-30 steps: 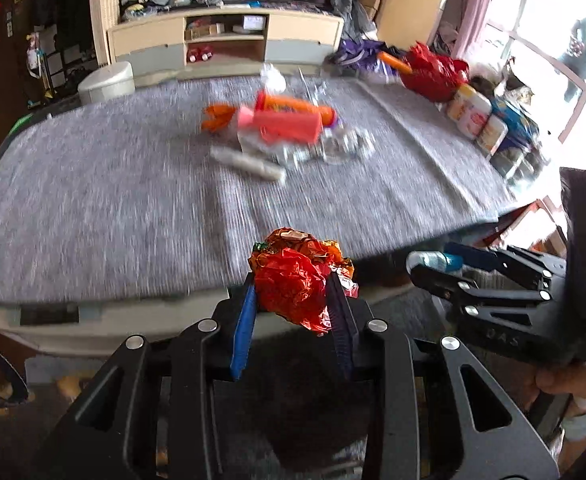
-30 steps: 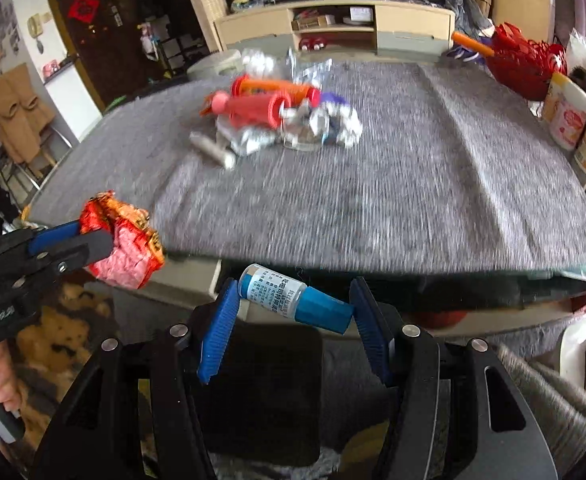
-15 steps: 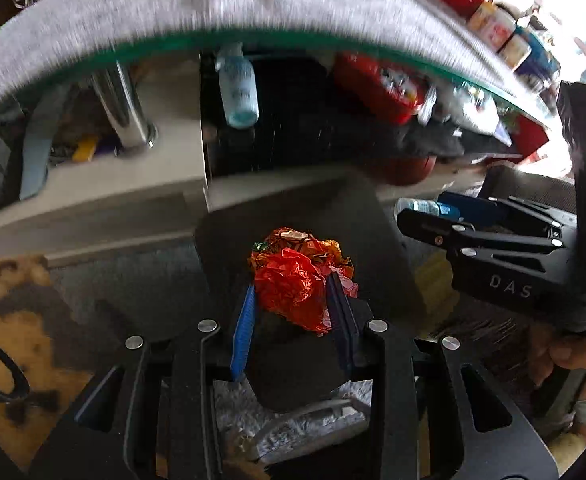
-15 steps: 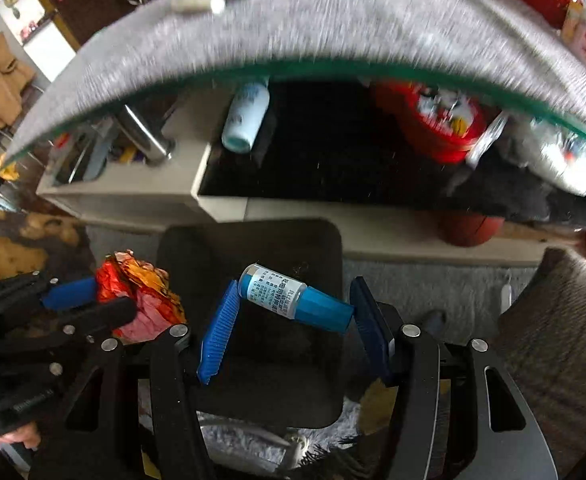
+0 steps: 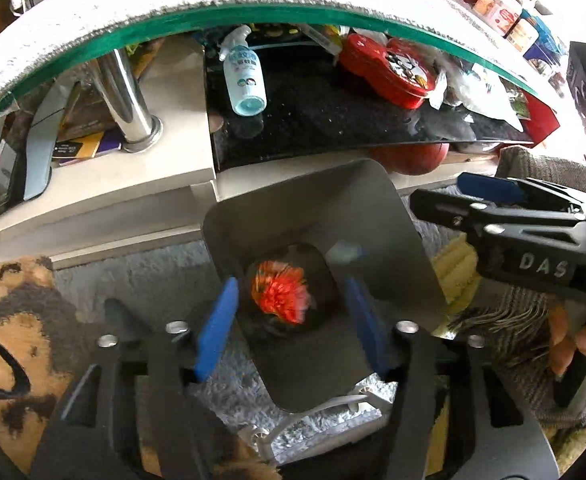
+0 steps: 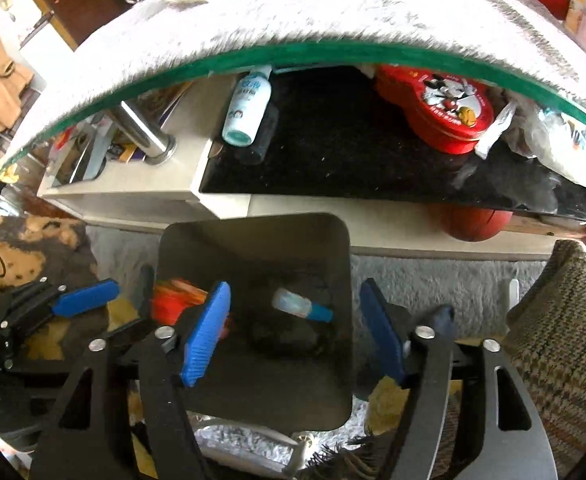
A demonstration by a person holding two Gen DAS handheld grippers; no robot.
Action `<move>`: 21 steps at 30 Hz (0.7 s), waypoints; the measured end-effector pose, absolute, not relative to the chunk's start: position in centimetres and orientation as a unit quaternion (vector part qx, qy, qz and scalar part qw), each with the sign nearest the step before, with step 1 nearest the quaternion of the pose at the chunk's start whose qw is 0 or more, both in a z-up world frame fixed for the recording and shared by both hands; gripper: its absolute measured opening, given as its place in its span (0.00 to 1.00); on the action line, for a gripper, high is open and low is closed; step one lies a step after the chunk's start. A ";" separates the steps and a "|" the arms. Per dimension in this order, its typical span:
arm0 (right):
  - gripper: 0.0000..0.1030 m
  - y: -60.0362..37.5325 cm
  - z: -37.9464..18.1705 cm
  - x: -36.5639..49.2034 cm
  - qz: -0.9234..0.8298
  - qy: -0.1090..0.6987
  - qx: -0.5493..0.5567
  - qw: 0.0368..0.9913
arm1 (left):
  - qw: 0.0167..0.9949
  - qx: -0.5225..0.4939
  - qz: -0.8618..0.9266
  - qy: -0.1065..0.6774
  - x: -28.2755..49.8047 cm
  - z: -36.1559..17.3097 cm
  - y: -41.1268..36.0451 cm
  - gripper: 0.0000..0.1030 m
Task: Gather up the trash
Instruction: 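Lower both grippers into the black bin under the table and open them, then raise both open grippers back over the table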
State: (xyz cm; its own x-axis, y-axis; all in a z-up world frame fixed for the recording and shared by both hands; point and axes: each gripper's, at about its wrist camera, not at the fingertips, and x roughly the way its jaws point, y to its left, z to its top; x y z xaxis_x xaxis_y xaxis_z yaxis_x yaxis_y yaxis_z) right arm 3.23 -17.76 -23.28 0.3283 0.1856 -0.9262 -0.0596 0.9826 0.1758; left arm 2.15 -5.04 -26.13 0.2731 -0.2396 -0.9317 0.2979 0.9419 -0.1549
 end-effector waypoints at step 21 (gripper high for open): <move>0.70 -23.2 -12.6 7.2 0.044 0.464 0.065 0.882 | 0.862 0.020 -0.148 0.484 6.6 -15.5 -2.9 0.77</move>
